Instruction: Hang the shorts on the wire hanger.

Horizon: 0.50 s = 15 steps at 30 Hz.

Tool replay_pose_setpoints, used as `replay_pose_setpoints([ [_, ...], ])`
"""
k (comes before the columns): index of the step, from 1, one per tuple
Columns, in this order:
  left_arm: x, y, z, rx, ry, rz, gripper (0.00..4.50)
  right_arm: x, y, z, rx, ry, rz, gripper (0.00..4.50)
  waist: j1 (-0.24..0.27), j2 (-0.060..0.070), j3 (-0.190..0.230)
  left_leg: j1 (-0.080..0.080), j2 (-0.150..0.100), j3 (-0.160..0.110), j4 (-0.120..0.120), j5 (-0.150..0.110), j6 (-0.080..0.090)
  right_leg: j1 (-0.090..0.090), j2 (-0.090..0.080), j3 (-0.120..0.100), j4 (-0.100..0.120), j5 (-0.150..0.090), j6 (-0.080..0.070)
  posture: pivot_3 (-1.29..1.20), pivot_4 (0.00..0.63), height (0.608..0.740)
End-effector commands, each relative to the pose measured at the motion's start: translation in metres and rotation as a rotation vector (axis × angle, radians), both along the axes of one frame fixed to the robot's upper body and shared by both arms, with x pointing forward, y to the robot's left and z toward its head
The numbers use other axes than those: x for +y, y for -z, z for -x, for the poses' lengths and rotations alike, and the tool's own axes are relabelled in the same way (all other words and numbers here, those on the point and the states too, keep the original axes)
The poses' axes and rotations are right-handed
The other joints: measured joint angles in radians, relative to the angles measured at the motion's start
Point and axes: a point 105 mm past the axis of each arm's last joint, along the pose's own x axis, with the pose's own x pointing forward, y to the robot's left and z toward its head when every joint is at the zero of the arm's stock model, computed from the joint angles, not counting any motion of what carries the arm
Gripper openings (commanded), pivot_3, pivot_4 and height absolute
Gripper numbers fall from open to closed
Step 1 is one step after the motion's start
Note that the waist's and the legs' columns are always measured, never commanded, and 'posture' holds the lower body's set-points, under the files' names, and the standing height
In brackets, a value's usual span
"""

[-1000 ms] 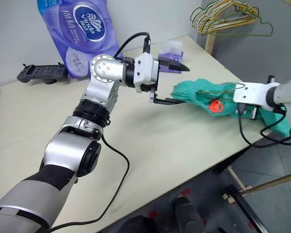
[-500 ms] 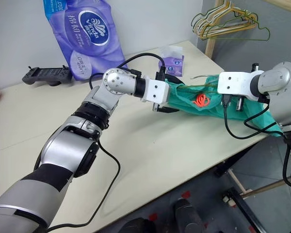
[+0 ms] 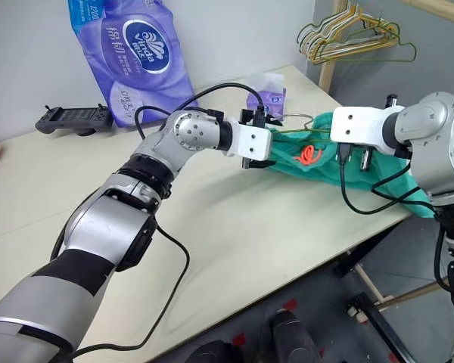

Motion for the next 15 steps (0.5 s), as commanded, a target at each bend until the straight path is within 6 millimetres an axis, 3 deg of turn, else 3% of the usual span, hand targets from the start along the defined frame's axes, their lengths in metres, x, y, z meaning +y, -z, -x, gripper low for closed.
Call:
replay_pose_setpoints([
  [1,-0.0099,-0.0146,0.0005,-0.039,0.007,0.013,3.26,0.0183,-0.0299,0.0079,-0.114,-0.063,-0.012,0.00,-0.004,-0.001,-0.001,0.000,0.000,0.000,0.000,0.000,0.000,0.000,0.000,0.000,0.001,0.000,0.000,-0.24,0.061,0.740],
  [11,-0.0134,-0.0200,-0.0004,-0.045,-0.001,0.030,0.25,0.0249,-0.0320,0.0112,-0.125,-0.074,-0.018,0.00,-0.018,-0.001,-0.002,0.001,0.000,0.000,0.001,0.000,0.000,0.000,0.000,0.000,0.004,0.000,0.000,-0.25,0.061,0.740],
  [12,-0.0134,-0.0198,-0.0005,-0.045,-0.001,0.029,0.02,0.0249,-0.0321,0.0114,-0.126,-0.073,-0.017,0.00,-0.019,-0.001,-0.002,0.001,-0.001,0.000,0.001,0.000,0.000,0.000,0.000,0.000,0.004,0.000,0.000,-0.25,0.061,0.740],
  [15,-0.0148,-0.0211,-0.0009,-0.050,-0.005,0.035,0.02,0.0246,-0.0313,0.0121,-0.124,-0.074,-0.014,0.00,-0.024,-0.001,-0.002,0.001,-0.001,0.000,0.002,0.000,0.000,0.000,0.000,0.000,0.005,0.000,0.000,-0.25,0.063,0.740],
])
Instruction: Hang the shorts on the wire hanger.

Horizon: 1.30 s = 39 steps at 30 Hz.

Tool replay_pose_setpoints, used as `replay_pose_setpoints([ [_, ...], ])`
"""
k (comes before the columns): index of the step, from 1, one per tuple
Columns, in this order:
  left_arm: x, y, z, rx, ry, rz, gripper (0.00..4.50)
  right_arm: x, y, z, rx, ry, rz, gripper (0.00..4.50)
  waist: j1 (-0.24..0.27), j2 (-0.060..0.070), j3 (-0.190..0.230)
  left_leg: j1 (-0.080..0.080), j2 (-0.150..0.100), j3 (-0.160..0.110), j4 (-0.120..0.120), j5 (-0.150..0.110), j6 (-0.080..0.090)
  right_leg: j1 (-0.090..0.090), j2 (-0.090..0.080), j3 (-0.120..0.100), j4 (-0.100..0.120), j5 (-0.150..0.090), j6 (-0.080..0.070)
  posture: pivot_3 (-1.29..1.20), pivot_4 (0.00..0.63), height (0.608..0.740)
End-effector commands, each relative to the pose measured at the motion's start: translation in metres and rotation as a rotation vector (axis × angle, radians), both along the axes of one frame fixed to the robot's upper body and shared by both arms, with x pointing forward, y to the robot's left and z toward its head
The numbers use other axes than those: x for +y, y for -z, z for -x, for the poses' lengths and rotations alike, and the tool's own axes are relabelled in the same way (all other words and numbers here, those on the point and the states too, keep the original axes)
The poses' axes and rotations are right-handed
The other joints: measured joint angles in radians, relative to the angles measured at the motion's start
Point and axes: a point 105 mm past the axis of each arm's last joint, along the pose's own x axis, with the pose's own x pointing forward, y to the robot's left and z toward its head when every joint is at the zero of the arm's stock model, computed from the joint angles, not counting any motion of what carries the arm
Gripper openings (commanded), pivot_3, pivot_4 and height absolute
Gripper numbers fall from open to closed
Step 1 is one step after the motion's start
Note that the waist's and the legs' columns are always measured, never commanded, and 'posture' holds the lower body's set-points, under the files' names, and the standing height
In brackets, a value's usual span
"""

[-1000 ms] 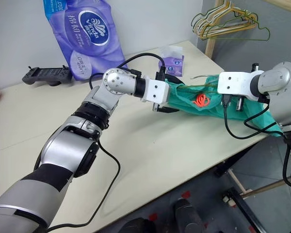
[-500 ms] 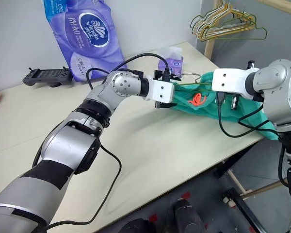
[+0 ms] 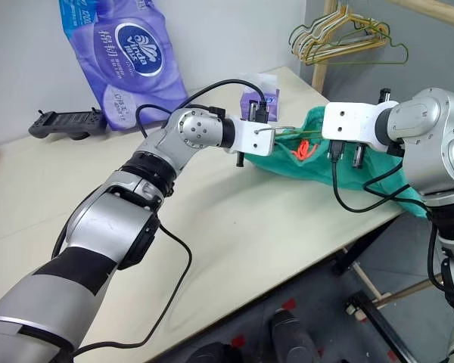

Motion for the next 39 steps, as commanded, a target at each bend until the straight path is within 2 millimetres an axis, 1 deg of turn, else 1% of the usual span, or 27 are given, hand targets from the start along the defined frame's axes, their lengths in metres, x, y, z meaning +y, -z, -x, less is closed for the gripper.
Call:
replay_pose_setpoints([
  [1,-0.014,-0.015,0.005,-0.045,0.038,0.011,0.02,0.012,-0.026,0.009,-0.092,-0.053,-0.011,0.00,-0.004,0.000,0.000,0.000,0.000,0.000,0.000,0.000,0.000,0.000,0.000,0.000,0.000,0.000,0.000,-0.25,0.063,0.740],
  [5,-0.015,-0.015,0.005,-0.037,0.035,0.016,0.00,0.009,-0.022,0.010,-0.065,-0.051,-0.019,1.16,-0.009,0.000,0.000,0.000,0.000,0.000,0.000,0.000,0.000,0.000,0.000,0.000,0.001,0.000,0.000,-0.25,0.063,0.740],
  [6,-0.015,-0.015,0.004,-0.035,0.033,0.017,0.00,0.008,-0.021,0.011,-0.062,-0.049,-0.021,1.58,-0.010,0.000,0.000,0.000,0.000,-0.001,0.000,0.000,0.000,0.000,0.000,0.000,0.001,0.000,0.000,-0.25,0.063,0.740],
  [7,-0.015,-0.015,0.004,-0.034,0.029,0.018,0.00,0.007,-0.021,0.011,-0.059,-0.047,-0.022,1.87,-0.012,-0.001,-0.001,0.000,0.000,-0.001,0.000,0.000,0.000,0.000,0.000,0.000,0.001,0.000,0.000,-0.25,0.063,0.740],
  [9,-0.012,-0.014,0.003,-0.031,0.023,0.016,0.00,0.005,-0.020,0.015,-0.040,-0.046,-0.027,2.61,-0.015,-0.001,-0.001,0.000,0.000,-0.001,0.000,0.000,0.000,0.000,0.000,0.000,0.001,0.000,0.000,-0.25,0.063,0.740],
  [11,-0.010,-0.014,0.002,-0.030,0.016,0.015,0.00,0.002,-0.018,0.021,-0.018,-0.039,-0.036,3.26,-0.015,-0.001,-0.001,0.000,0.000,-0.001,0.000,0.000,0.000,0.000,0.000,0.000,0.001,0.000,0.000,-0.24,0.066,0.740],
  [14,-0.005,-0.011,0.001,-0.025,0.008,0.014,0.00,-0.005,-0.015,0.030,0.014,-0.015,-0.057,4.37,-0.015,-0.001,-0.001,0.000,0.000,-0.002,0.000,0.000,0.000,0.000,0.000,-0.001,0.001,0.000,0.000,-0.25,0.068,0.740],
  [15,-0.005,-0.010,0.001,-0.022,0.008,0.014,0.00,-0.007,-0.015,0.032,0.023,-0.007,-0.058,4.49,-0.015,-0.002,-0.001,0.000,0.000,-0.002,0.000,0.000,0.000,0.000,0.000,-0.001,0.001,0.000,0.000,-0.25,0.069,0.740],
  [20,-0.002,-0.008,0.001,-0.017,0.008,0.010,0.00,-0.016,-0.015,0.044,0.077,0.045,-0.099,4.49,-0.015,-0.002,-0.002,0.000,0.000,-0.002,0.001,0.000,0.001,0.000,0.000,-0.001,0.002,0.000,0.000,-0.24,0.071,0.740],
  [23,-0.001,-0.008,0.002,-0.017,0.010,0.009,0.00,-0.022,-0.018,0.046,0.080,0.086,-0.115,4.49,-0.015,-0.002,-0.002,0.000,0.000,-0.002,0.001,-0.002,0.003,0.000,0.000,-0.001,0.002,0.000,0.000,-0.25,0.071,0.740],
  [26,-0.003,-0.009,0.003,-0.018,0.019,0.009,0.00,-0.032,-0.013,0.040,0.083,0.122,-0.093,4.49,-0.016,-0.002,-0.002,0.000,0.000,-0.002,0.001,-0.002,0.003,0.000,0.000,-0.001,0.002,0.000,0.000,-0.25,0.068,0.740],
  [30,-0.006,-0.010,0.004,-0.018,0.025,0.014,0.00,-0.042,0.005,0.031,0.133,0.140,-0.058,4.49,-0.016,-0.003,-0.003,0.000,0.000,-0.002,0.001,-0.002,0.003,0.000,-0.001,-0.001,0.002,0.000,0.000,-0.25,0.069,0.740],
  [34,-0.008,-0.012,0.005,-0.014,0.034,0.024,0.00,-0.053,0.021,0.017,0.154,0.155,-0.016,4.49,-0.016,-0.003,-0.003,0.000,-0.001,-0.001,0.001,-0.001,0.003,0.000,-0.001,0.000,0.002,0.000,0.000,-0.23,0.073,0.740],
  [36,-0.009,-0.013,0.006,-0.011,0.038,0.029,0.00,-0.054,0.028,0.011,0.166,0.159,-0.023,4.49,-0.016,-0.003,-0.003,0.000,-0.001,-0.001,0.001,-0.001,0.003,0.000,-0.001,0.000,0.002,0.000,0.000,-0.22,0.074,0.740],
  [39,-0.009,-0.013,0.006,-0.010,0.039,0.031,0.00,-0.055,0.031,0.002,0.166,0.163,-0.030,4.49,-0.016,-0.003,-0.003,0.000,-0.001,-0.001,0.001,0.000,0.001,0.000,-0.001,0.000,0.002,0.000,0.000,-0.21,0.081,0.740],
])
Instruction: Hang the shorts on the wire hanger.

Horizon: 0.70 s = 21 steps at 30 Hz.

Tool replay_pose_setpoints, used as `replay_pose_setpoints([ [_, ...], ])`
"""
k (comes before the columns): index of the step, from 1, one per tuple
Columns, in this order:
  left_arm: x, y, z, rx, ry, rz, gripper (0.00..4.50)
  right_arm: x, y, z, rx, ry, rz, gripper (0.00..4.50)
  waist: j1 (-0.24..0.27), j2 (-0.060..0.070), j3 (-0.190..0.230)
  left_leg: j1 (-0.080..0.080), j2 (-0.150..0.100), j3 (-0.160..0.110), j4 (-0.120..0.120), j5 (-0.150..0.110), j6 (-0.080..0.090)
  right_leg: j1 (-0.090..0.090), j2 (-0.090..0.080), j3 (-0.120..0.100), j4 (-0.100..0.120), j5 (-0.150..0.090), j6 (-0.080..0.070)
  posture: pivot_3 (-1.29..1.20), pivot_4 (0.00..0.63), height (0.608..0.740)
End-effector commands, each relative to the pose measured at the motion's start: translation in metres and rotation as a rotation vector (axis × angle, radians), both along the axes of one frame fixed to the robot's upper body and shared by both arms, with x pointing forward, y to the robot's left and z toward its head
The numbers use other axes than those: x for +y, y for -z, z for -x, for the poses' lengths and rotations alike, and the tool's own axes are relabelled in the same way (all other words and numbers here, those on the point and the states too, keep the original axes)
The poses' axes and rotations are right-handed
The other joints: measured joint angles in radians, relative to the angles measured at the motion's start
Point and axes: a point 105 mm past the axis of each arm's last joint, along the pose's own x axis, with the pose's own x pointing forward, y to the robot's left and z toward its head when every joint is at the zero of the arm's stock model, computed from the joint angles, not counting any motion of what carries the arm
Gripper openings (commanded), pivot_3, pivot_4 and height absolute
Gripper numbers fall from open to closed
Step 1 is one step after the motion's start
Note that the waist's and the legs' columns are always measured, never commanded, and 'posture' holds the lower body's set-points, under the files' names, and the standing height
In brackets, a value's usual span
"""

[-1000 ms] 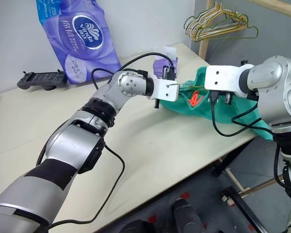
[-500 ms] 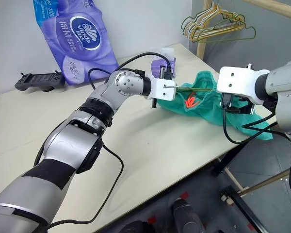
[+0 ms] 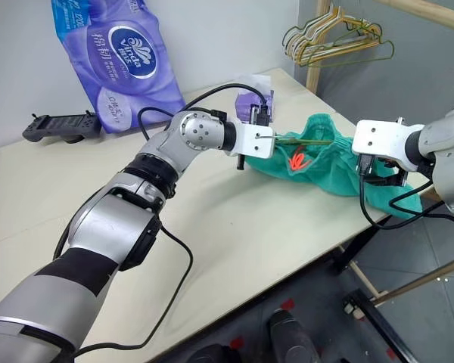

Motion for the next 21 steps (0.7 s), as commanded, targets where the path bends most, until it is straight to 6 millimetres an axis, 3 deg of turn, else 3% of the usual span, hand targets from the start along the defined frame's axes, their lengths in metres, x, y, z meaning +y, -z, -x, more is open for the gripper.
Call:
replay_pose_setpoints([
  [1,-0.005,-0.019,0.004,-0.045,0.033,0.043,0.00,-0.002,-0.010,-0.008,-0.052,-0.012,0.035,4.49,0.001,0.000,0.000,0.000,0.000,0.000,0.000,0.000,0.000,0.000,0.000,0.000,0.000,0.000,0.000,-0.21,0.081,0.740],
  [7,-0.001,-0.018,0.003,-0.042,0.027,0.033,0.00,-0.010,-0.005,-0.021,-0.074,-0.020,0.086,4.49,0.002,0.000,0.000,0.000,0.000,0.000,0.000,0.000,0.000,0.000,0.000,0.000,0.000,0.000,0.000,-0.20,0.083,0.740],
  [19,0.000,-0.018,0.002,-0.047,0.019,0.027,0.00,-0.002,-0.017,-0.024,-0.104,-0.054,0.074,0.31,0.004,0.000,0.000,0.000,0.000,0.000,0.000,0.000,0.000,0.000,0.000,0.000,0.000,0.000,0.000,-0.20,0.088,0.740],
  [20,0.000,-0.018,0.002,-0.048,0.019,0.027,0.00,-0.003,-0.017,-0.024,-0.105,-0.052,0.074,0.02,0.005,0.000,0.000,0.000,0.000,0.000,0.000,0.000,0.000,0.000,0.000,0.000,0.000,0.000,0.000,-0.20,0.088,0.740],
  [21,0.000,-0.019,0.002,-0.048,0.019,0.026,0.00,-0.004,-0.018,-0.024,-0.106,-0.050,0.074,0.02,0.005,0.000,0.000,0.000,0.000,0.000,0.000,0.000,0.000,0.000,0.000,0.000,0.000,0.000,0.000,-0.20,0.088,0.740],
])
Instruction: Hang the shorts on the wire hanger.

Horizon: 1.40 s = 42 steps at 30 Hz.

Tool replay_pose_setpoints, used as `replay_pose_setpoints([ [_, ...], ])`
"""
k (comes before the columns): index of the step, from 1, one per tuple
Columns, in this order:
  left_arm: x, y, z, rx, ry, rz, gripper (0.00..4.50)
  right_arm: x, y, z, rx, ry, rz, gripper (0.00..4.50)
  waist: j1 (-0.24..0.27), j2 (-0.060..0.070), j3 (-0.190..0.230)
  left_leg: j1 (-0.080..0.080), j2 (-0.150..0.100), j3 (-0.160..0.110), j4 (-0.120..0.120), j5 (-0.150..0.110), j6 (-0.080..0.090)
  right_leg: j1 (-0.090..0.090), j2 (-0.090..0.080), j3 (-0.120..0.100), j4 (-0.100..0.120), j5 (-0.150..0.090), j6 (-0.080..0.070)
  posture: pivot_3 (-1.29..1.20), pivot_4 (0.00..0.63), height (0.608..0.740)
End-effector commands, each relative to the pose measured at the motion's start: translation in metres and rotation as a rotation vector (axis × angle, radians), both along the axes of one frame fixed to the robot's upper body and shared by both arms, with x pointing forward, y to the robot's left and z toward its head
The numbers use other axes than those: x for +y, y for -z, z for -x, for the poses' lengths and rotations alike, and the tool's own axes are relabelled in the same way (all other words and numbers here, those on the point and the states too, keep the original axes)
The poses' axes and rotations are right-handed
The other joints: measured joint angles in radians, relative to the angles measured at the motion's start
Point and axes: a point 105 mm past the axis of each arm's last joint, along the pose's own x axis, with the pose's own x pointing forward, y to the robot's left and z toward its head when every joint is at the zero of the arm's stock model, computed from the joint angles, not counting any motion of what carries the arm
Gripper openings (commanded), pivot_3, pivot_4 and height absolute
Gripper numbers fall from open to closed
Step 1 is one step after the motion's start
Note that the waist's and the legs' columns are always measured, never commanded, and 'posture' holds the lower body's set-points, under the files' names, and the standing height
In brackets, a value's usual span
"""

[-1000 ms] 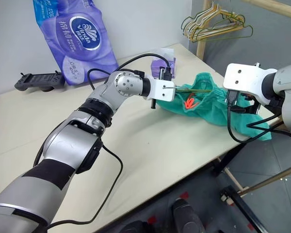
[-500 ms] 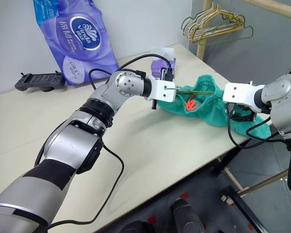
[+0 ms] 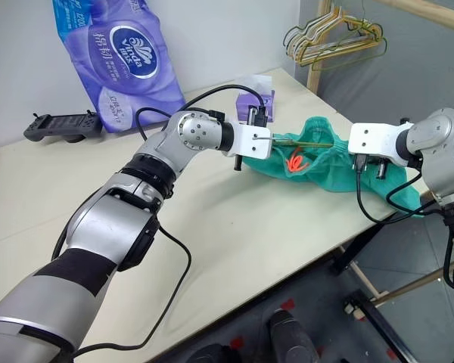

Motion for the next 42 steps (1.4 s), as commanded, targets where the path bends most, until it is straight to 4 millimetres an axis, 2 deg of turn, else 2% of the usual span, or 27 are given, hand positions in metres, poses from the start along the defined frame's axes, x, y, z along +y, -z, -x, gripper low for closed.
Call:
replay_pose_setpoints([
  [1,-0.006,-0.021,0.003,-0.058,0.029,0.041,0.00,0.001,-0.017,0.000,-0.053,-0.008,0.002,0.02,0.000,0.000,0.000,0.000,0.000,0.000,0.000,0.000,0.000,0.000,0.000,0.000,0.000,0.000,0.000,-0.20,0.088,0.740],
  [6,-0.006,-0.022,0.004,-0.083,0.042,0.026,0.00,0.003,-0.014,0.002,-0.040,-0.009,-0.005,0.02,0.000,0.000,0.000,0.000,0.000,0.000,0.000,0.000,0.000,0.000,0.000,0.000,0.000,0.000,0.000,-0.21,0.090,0.740],
  [9,-0.004,-0.024,0.004,-0.077,0.043,0.032,0.77,0.004,-0.015,0.001,-0.050,-0.006,-0.014,0.00,0.000,0.000,0.000,0.000,0.000,0.000,0.000,0.000,0.000,0.000,0.000,0.000,0.000,0.000,0.000,-0.21,0.091,0.740],
  [17,0.002,-0.033,0.002,-0.090,0.027,0.064,3.24,0.002,-0.015,0.002,-0.055,0.010,-0.032,0.00,0.000,0.000,0.000,0.000,0.000,0.000,0.000,0.000,0.000,0.000,0.000,0.000,0.000,0.000,0.000,-0.21,0.090,0.740],
  [21,0.017,-0.033,0.006,-0.048,0.048,0.046,4.49,-0.007,-0.011,0.007,-0.031,0.045,-0.057,0.00,0.000,0.000,0.000,0.000,0.000,0.000,0.000,0.000,0.000,0.000,0.000,0.000,0.000,0.000,0.000,-0.20,0.089,0.740],
  [31,0.058,-0.042,0.016,0.104,0.068,0.140,4.49,-0.032,0.000,0.022,0.010,0.159,-0.148,0.00,0.004,0.000,-0.001,0.000,0.000,-0.001,0.001,0.000,0.000,0.000,0.000,-0.001,0.000,0.000,0.000,-0.20,0.079,0.740],
  [36,0.066,-0.057,0.036,0.272,0.173,0.252,4.49,-0.049,0.015,0.032,0.060,0.243,-0.216,0.00,0.010,0.000,-0.001,-0.002,0.000,-0.003,0.005,0.000,0.000,0.000,0.000,-0.003,0.001,0.000,0.000,-0.19,0.071,0.740],
  [42,0.068,-0.048,0.052,0.367,0.220,0.252,4.49,-0.069,0.025,0.042,0.086,0.339,-0.283,0.00,0.023,0.000,-0.009,-0.002,0.000,-0.004,0.010,0.000,0.000,0.003,0.000,-0.004,0.002,0.000,0.000,-0.20,0.065,0.740],
])
